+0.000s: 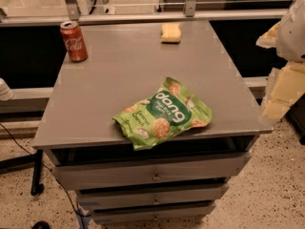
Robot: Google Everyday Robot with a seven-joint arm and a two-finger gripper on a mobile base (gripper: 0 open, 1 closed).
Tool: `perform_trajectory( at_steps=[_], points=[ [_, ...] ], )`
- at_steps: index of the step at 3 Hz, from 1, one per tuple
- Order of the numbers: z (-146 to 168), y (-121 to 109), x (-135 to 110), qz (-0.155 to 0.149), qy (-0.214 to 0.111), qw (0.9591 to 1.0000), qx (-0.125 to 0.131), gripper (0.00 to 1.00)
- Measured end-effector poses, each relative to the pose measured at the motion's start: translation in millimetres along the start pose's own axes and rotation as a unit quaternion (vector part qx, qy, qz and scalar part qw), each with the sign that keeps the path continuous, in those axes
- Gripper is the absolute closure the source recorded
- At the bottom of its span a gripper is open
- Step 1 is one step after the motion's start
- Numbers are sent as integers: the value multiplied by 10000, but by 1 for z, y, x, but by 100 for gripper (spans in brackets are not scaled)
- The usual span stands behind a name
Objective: Move sponge near green rice chip bag
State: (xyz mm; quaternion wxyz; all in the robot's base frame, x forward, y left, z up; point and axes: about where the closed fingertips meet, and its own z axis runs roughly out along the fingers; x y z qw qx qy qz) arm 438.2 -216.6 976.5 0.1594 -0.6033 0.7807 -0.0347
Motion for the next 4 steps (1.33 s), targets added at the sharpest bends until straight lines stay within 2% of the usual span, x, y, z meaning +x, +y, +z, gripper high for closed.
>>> perform_trajectory(
  at_steps=[1,2,3,4],
  points=[
    [0,0,0,0,-1,10000,1,0],
    [3,-6,-7,39,-246,9996,157,0],
    [27,-35,-28,322,-902,9947,374,0],
    [52,-95,-63,604,-1701,9809,730,0]
  ],
)
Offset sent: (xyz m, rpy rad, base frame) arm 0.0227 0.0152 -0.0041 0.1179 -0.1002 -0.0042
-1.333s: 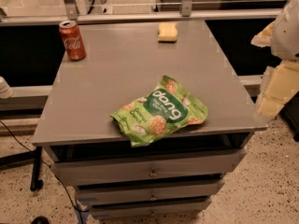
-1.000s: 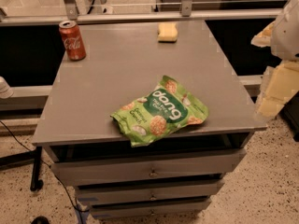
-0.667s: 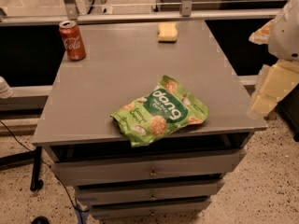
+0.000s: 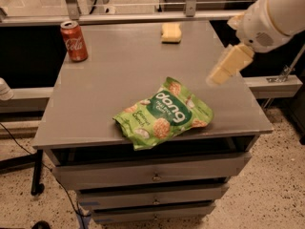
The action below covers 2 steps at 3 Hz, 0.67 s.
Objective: Move sponge near green rice chip bag
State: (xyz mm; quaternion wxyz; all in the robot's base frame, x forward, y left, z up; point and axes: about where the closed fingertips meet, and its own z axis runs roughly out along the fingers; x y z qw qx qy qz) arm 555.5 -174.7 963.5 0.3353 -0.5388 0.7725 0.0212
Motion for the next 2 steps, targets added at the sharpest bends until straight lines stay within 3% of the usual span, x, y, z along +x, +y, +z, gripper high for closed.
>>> perform_trajectory(
  at_steps=[1,2],
  points=[
    [38,-55,-40,292,-742,9962,342,0],
    [80,-103,-94,671,-1302,9876,569,0]
  ],
)
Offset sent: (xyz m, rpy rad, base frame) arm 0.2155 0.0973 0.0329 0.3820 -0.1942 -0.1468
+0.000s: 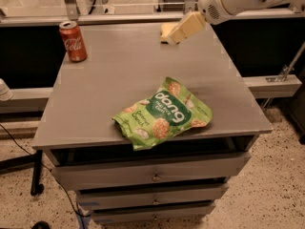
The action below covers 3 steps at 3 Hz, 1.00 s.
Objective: Move sponge near green rice chip bag
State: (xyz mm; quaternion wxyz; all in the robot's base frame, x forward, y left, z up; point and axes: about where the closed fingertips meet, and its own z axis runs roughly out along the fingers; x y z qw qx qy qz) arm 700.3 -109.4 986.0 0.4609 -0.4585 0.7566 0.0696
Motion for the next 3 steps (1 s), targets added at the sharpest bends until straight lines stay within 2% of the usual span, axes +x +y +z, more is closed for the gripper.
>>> perform_trajectory(
  at_steps=[1,2,3],
  points=[
    [0,0,0,0,0,10000,-1,0],
    [-1,-6,10,232,-129,9996,7,0],
    [25,-17,33,916,-368,9951,-3,0]
  ],
)
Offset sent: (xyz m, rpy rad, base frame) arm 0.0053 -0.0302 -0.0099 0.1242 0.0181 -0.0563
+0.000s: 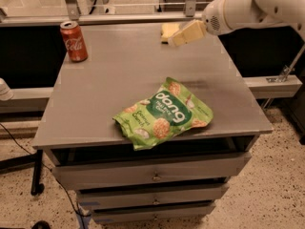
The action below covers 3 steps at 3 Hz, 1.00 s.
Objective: Move sponge near green rice chip bag
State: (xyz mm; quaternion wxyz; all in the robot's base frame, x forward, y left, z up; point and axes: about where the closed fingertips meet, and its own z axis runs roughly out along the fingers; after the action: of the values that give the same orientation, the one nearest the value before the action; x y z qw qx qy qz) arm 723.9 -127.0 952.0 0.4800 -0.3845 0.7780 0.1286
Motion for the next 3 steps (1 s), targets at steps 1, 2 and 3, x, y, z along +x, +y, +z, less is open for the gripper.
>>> perform_trajectory(
  at_steps=[1,2,3],
  points=[
    [34,-15,21,588,-123,9982,8,0],
    [75,-27,33,840,-232,9962,-14,0],
    [111,-37,37,846,-346,9958,-27,0]
  ],
)
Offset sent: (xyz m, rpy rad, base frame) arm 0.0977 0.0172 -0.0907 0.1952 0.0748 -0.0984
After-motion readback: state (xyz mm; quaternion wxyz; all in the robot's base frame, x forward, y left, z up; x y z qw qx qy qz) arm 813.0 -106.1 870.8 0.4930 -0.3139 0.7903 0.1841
